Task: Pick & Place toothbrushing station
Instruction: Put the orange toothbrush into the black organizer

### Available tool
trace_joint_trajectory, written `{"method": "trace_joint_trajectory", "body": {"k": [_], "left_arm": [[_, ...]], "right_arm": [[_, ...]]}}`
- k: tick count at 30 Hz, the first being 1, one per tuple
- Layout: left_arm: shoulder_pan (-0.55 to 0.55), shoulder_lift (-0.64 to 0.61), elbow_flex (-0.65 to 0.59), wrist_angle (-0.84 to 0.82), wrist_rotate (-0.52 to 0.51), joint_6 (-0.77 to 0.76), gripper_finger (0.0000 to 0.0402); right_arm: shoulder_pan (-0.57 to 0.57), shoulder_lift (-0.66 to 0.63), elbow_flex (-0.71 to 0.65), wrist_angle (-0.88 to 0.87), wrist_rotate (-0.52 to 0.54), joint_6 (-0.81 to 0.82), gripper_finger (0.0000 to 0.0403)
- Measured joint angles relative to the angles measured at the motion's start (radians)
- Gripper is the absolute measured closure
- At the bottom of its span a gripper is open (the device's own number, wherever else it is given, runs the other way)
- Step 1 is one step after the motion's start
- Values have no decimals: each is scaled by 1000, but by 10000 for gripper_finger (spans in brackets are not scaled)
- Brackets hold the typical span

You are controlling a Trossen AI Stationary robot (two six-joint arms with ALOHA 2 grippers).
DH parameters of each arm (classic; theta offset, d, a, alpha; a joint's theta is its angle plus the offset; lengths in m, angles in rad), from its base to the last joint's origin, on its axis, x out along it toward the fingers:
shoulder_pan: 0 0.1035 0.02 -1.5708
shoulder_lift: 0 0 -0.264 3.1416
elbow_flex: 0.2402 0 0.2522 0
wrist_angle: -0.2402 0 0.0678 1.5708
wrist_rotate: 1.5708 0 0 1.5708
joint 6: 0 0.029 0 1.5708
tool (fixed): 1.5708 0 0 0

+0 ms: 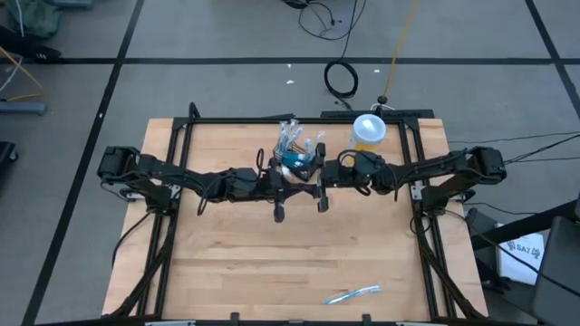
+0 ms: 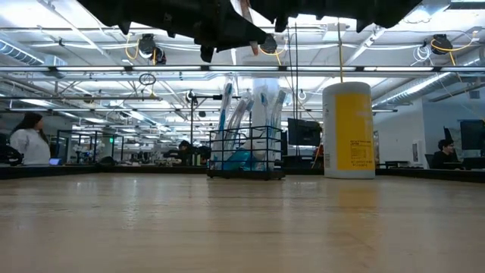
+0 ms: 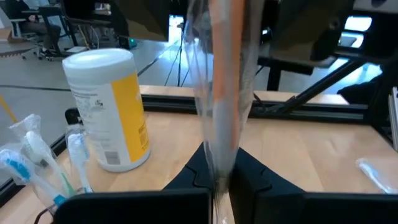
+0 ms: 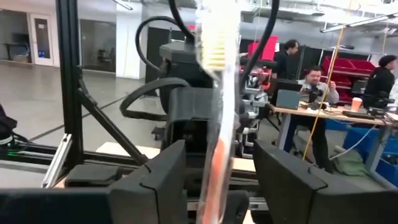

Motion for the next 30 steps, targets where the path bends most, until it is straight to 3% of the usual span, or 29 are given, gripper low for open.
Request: {"method": "trace_joint_trajectory", "body": {"k": [5,16,26,30], "left_arm": [[0,0,0,-21,0,3,375],[9,0,0,-49,8,-6,380],[12,-1,0,-89,10,-17,389],[14,-1,0,-101,0,-16,377]], "right_arm": [[0,0,0,48,1,3,246],[-1,25,1,46,-44,14,340],[-33,88,2,99,-53,20,343],[-40,88,2,105,-54,4,370]]}}
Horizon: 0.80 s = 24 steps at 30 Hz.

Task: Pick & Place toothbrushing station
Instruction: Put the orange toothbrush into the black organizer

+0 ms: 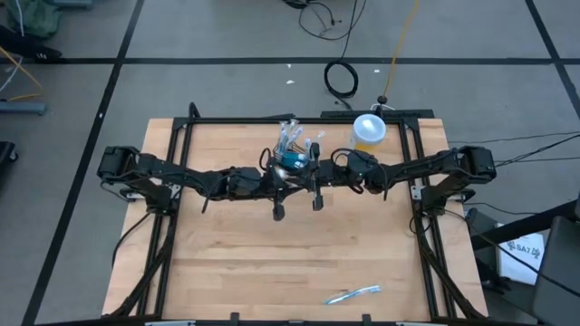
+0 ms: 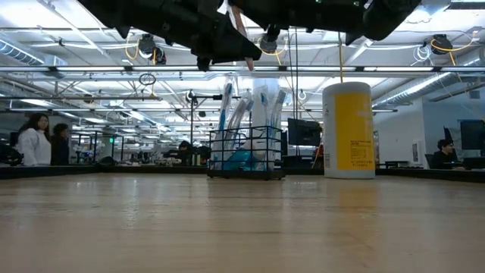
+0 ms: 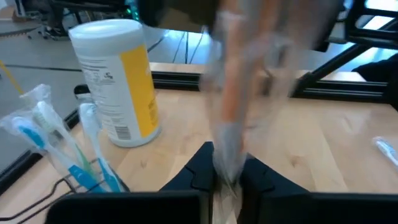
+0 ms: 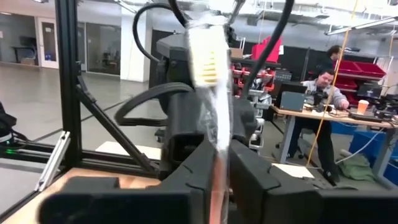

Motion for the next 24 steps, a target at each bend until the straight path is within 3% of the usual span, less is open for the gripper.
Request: {"method": "trace_joint_trajectory", "body": {"k": [3,8,16,24], "left_arm": [[0,0,0,2,-7,2,360],[-1,0,0,-21,-4,-4,353],[-4,0,1,-82,-49,33,344],[-6,0,1,-158,-87,38,265]], "right_arm": [[-1,0,0,10,-8,2,390],[-1,-3,0,4,-6,-4,377],[-2,-9,-1,-45,4,-8,392],[-2,-18,-45,-35,66,-39,391]]}}
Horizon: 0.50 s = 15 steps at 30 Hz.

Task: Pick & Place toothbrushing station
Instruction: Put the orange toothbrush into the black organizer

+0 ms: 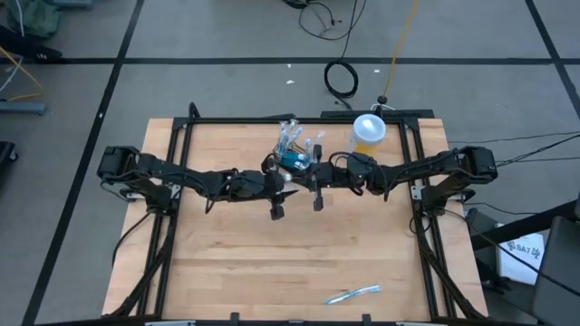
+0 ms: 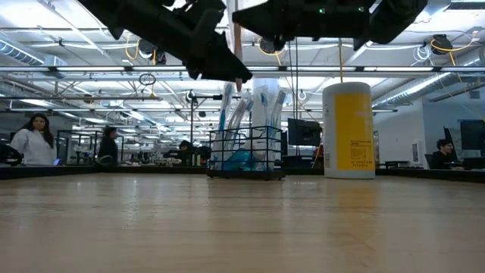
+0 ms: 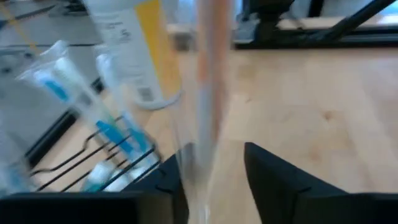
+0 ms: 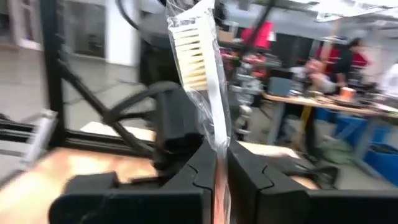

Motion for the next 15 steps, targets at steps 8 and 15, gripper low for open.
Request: {"method": "trace_joint_trajectory", "body": {"k": [8,15], "left_arm": [[-2,1,0,-66,-167,0,193],[20,1,0,-71,-165,4,167]], "right_arm": [[-6,-81,-116,25,285,-118,390],[-29,-96,-196,87,361,-99,390]]}}
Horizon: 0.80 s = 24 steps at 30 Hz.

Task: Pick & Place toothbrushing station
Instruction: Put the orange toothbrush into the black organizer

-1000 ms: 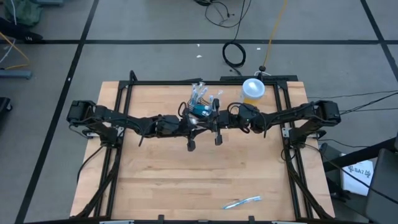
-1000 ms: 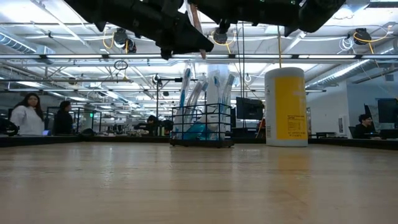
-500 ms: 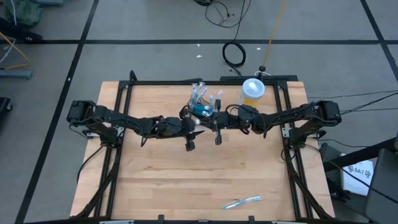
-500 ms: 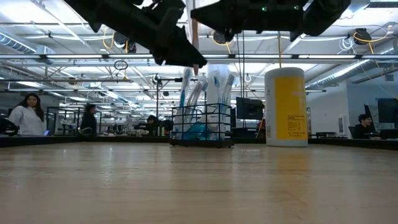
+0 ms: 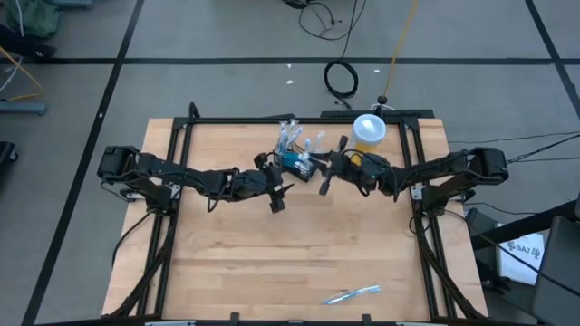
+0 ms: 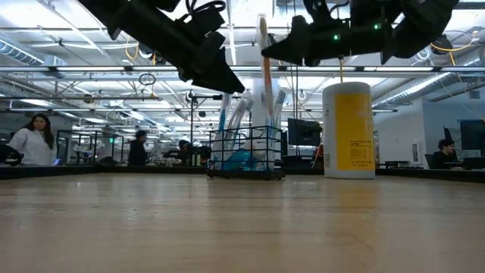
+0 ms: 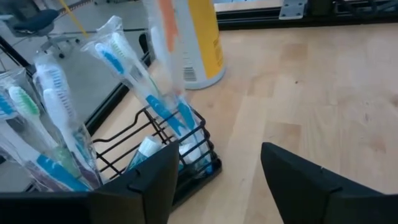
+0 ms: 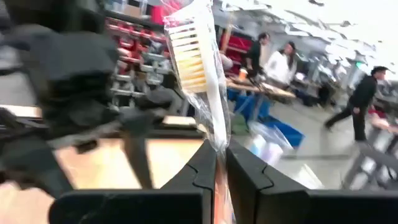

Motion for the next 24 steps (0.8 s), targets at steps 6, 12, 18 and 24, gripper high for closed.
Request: {"method": "trace_joint_trajectory", "body": {"k": [6,12,18,24], "left_arm": [[8,0,0,1,4,-9,165],[7,0,0,2,6,3,164],[8,0,0,2,8,3,165],[8,0,0,5,8,3,165]], "right_arm": [[-46,21,-35,7,-6,114,390],[-60,32,-35,90,-6,118,390],[-62,32,-35,100,-23,170,390],[-67,81,-35,93,-32,246,390]]}}
